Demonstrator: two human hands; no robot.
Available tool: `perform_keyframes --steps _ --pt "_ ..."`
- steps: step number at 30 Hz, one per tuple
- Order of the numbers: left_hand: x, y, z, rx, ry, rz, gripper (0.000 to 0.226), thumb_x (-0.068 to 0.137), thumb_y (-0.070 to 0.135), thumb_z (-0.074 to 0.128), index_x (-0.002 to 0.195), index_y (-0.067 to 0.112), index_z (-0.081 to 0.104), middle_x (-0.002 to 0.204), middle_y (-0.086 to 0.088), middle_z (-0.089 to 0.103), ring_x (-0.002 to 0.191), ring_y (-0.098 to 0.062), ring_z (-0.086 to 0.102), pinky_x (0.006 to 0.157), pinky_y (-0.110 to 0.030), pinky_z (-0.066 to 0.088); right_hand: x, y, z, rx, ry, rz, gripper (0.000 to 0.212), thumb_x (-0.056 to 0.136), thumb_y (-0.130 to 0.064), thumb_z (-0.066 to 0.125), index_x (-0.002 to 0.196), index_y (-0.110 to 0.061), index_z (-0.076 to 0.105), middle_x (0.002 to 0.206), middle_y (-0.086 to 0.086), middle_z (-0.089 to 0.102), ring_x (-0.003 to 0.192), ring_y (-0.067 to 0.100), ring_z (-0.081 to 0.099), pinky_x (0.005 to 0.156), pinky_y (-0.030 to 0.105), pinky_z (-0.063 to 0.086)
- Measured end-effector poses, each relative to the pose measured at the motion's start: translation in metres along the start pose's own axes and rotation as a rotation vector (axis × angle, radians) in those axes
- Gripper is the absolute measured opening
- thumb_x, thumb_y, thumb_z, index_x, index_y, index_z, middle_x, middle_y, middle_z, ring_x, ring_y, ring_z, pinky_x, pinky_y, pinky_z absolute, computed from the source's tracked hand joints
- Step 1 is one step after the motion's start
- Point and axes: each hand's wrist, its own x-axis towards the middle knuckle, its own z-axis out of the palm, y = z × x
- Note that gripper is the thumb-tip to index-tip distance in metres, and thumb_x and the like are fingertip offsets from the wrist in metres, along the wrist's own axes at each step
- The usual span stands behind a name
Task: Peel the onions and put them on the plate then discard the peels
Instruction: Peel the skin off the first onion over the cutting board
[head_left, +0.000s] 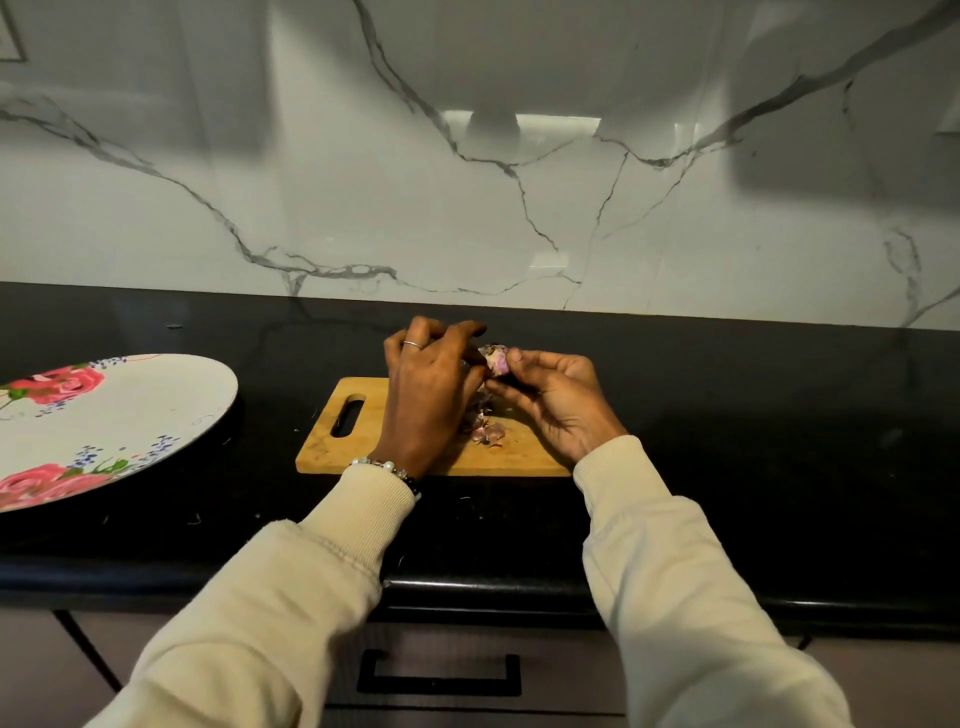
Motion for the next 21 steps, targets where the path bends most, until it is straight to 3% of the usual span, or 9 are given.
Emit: perform_keyframes --steps 11,18,21 --pt "0.0007 0.0037 -0.003 -0.067 -0.121 -0.044 0.054 0.081 0.011 0.074 0.131 0.007 0.056 0.097 -0.004 0.066 0.103 -0.023 0.046 0.077 -0.021 0.015 0.0005 0.0022 -0.0013 -0.091 0.016 -0.01 0.01 0.093 0.004 0.058 0.092 0.009 0.067 0.09 0.019 0.071 0.084 0.026 0.071 0.073 0.033 0.062" --pt "0.0009 0.006 -0.0009 -0.04 -0.2 -0.032 0.052 0.088 0.015 0.063 0.138 0.012 0.05 0.098 0.003 0.059 0.099 -0.012 0.034 0.078 -0.027 0.016 0.0014 0.0039 -0.0003 -0.108 0.027 -0.013 0.015 0.094 0.004 0.057 0.083 0.003 0.068 0.083 0.016 0.072 0.075 0.02 0.073 0.076 0.034 0.061" --pt "0.0007 0.006 -0.0006 -0.029 -0.202 -0.022 0.051 0.091 0.018 0.059 0.14 0.015 0.047 0.106 0.0 0.062 0.104 -0.014 0.036 0.081 -0.026 0.015 0.0015 0.0032 -0.0007 -0.079 0.024 -0.017 0.015 0.094 0.003 0.057 0.083 0.003 0.068 0.082 0.015 0.073 0.079 0.023 0.072 0.076 0.036 0.061"
